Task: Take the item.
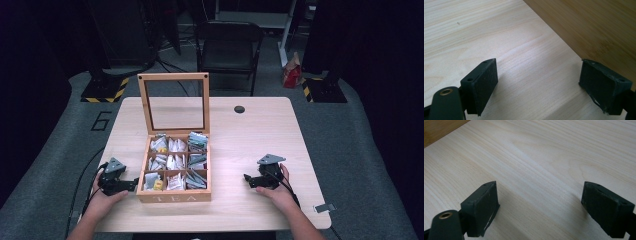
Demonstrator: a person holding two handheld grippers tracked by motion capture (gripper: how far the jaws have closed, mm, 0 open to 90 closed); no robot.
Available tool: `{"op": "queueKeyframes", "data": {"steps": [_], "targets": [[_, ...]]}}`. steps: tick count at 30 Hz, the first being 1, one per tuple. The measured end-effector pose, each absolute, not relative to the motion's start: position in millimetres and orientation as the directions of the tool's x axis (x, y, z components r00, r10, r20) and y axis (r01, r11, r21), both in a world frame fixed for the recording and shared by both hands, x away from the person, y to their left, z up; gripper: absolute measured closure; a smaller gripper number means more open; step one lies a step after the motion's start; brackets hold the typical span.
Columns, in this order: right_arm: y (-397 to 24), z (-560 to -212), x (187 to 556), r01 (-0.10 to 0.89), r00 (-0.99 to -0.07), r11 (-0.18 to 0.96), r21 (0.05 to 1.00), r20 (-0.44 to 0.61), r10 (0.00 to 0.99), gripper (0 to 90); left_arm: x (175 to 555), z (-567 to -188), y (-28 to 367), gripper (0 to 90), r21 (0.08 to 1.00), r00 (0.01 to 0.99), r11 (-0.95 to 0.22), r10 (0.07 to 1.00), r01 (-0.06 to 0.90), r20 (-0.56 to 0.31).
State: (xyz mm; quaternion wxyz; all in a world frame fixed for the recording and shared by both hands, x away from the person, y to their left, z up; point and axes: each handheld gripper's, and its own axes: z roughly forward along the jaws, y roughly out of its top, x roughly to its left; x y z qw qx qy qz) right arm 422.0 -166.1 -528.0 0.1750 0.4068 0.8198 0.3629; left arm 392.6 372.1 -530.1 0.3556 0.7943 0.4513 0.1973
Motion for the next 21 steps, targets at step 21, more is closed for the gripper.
{"op": "queueKeyframes", "data": {"steps": [21], "targets": [[-166.8, -527.8, 421.9, 0.54, -0.601, 0.403, 0.739, 0.003, 0.799, 15.1, 392.6, -530.0, 372.1, 14.6, 0.743, 0.515, -0.34, 0.857, 0.577, -0.008]]}}
